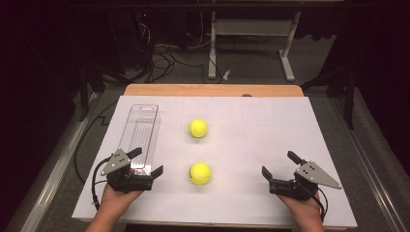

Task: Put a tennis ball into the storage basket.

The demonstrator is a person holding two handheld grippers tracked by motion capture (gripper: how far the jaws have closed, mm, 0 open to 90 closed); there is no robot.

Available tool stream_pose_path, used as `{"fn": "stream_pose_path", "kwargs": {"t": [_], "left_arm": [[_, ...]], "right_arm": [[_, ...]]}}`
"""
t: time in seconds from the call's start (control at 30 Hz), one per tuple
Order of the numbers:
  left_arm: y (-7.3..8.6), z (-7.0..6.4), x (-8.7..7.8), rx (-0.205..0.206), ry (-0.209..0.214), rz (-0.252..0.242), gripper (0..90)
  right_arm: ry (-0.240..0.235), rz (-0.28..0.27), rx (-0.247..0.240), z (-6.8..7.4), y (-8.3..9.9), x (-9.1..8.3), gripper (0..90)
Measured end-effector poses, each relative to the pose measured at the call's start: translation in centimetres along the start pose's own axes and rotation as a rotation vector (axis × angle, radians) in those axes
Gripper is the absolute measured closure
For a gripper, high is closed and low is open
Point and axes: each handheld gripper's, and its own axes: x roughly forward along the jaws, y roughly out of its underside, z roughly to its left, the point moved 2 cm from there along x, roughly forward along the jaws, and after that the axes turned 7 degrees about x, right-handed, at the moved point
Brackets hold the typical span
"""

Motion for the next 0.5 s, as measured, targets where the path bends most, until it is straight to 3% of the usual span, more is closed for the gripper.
{"fn": "stream_pose_path", "kwargs": {"t": [0.5], "left_arm": [[-0.09, 0.12, -0.15, -0.005, -0.001, -0.006, 0.1]], "right_arm": [[0.006, -0.009, 0.004, -0.16, 0.03, -0.09, 0.3]]}}
